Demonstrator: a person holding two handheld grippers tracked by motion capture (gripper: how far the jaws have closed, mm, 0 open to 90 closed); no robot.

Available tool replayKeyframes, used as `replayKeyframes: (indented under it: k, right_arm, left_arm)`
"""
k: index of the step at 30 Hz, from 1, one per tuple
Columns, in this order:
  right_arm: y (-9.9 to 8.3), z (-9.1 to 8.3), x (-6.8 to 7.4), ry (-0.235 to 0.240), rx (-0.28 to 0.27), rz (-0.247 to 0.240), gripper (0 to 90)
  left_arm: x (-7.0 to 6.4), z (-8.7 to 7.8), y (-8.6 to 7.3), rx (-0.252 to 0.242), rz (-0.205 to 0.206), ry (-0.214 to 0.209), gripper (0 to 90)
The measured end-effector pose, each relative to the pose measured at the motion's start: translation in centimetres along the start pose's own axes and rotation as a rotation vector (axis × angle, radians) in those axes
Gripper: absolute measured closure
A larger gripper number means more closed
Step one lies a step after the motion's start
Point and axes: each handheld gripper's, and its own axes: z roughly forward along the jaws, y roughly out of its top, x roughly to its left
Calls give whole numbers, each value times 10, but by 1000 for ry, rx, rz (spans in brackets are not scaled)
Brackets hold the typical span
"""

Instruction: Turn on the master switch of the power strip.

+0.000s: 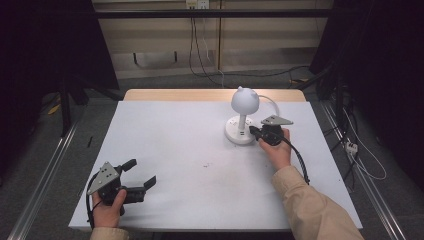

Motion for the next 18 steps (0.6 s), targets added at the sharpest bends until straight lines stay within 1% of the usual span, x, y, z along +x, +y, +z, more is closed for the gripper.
replayKeyframes:
  k: [18]
  right_arm:
    - [1,0,2,-11,6,-7,900]
  left_arm:
    - [0,0,0,3,5,0,42]
